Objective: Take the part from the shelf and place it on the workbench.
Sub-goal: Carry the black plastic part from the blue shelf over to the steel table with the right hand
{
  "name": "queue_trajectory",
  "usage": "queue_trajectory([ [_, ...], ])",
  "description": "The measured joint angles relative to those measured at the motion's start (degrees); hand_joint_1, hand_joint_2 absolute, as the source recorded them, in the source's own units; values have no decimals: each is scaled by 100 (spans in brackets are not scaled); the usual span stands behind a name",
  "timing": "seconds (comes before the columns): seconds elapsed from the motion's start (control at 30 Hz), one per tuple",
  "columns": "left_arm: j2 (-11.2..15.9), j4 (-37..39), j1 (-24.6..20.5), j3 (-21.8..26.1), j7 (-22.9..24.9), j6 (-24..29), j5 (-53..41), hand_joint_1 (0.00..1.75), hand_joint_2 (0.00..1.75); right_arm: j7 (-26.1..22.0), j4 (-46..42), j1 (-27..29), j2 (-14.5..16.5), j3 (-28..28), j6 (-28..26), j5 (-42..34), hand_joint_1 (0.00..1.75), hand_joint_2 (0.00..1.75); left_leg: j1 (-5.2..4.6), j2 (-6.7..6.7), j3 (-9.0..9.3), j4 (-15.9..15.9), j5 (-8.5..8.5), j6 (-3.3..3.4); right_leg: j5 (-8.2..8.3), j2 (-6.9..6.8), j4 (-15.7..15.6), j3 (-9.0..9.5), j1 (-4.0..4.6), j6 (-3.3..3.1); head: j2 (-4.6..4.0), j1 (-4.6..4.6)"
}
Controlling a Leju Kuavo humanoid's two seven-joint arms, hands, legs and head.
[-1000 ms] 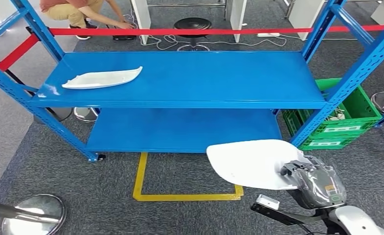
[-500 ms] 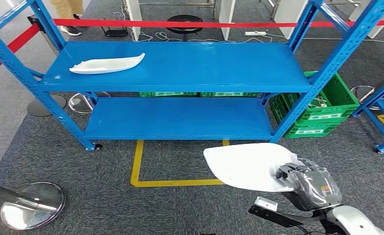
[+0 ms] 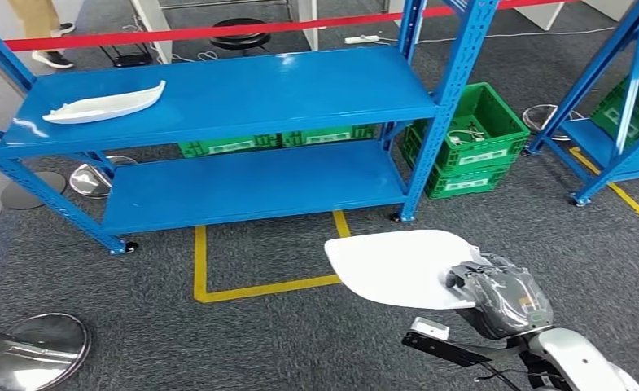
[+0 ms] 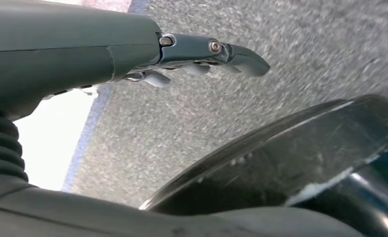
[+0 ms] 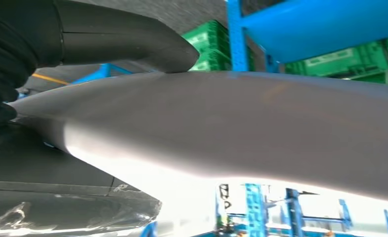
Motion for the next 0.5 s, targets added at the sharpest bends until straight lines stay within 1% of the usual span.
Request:
queue_trajectory([
  [0.03,0,0,1,2,9,-1,0,0,175,-8,8,-16,11,10,10,-1,175,175,1,-55,240,-328,176,34,78,72,4,-90,5,10,0,1],
  [0.07,0,0,4,3,19,-1,0,0,175,-17,15,-39,23,19,25,0,175,175,2,-180,510,-752,301,69,154,141,10,-174,12,25,0,0],
  [0.1,-4,0,7,4,26,-1,1,0,175,-29,22,-70,37,27,45,2,175,175,13,-307,760,-1194,349,100,235,208,18,-249,21,43,0,3],
  [0.13,-8,0,12,4,32,-1,1,0,175,-40,27,-97,50,35,63,3,175,175,18,-417,922,-1503,347,120,317,269,12,-304,27,64,0,5],
  [0.17,-15,0,16,4,37,-1,0,0,175,-49,33,-119,61,41,79,5,175,175,20,-468,996,-1675,322,135,399,326,-4,-343,30,91,0,5],
  [0.2,-22,0,20,4,38,-2,0,0,175,-56,42,-133,71,46,94,7,175,175,23,-430,989,-1733,329,149,486,390,-36,-369,33,124,0,10],
  [0.23,-28,0,22,4,38,-3,-1,0,175,-60,54,-139,76,49,103,8,175,175,34,-356,934,-1715,381,169,552,443,-86,-393,24,154,0,2],
  [0.27,-31,0,22,4,38,-5,-1,0,175,-62,67,-146,84,52,114,8,175,175,47,-277,873,-1715,446,203,506,408,-78,-448,25,183,0,1],
  [0.3,-30,0,23,4,38,-7,-3,0,175,-62,81,-161,92,54,126,8,175,175,64,-190,803,-1722,520,235,337,309,32,-531,26,214,0,10],
  [0.33,-29,0,26,4,38,-11,-7,0,175,-62,96,-185,104,56,141,8,175,175,78,-101,728,-1729,592,259,56,156,278,-635,16,244,0,15],
  [0.37,-24,0,32,4,38,-13,-13,0,175,-65,110,-213,120,58,161,7,175,175,73,-21,652,-1728,658,273,-279,-16,670,-747,6,284,0,28],
  [0.4,-20,0,39,4,38,-15,-20,0,175,-69,126,-238,134,60,179,7,175,175,72,67,580,-1722,716,271,-531,-119,1109,-837,-18,326,0,37],
  [0.43,-14,0,43,4,38,-16,-28,0,175,-73,142,-254,151,61,195,6,175,175,71,148,507,-1711,771,262,-648,-174,1491,-879,-44,365,0,36],
  [0.47,-8,0,44,4,38,-16,-36,0,175,-76,157,-261,164,61,205,6,175,175,72,228,433,-1695,821,251,-631,-200,1728,-852,-71,398,0,36],
  [0.5,-2,0,43,4,38,-16,-42,0,175,-78,172,-266,173,61,210,6,175,175,76,302,355,-1670,863,233,-509,-220,1736,-709,-94,426,0,37],
])
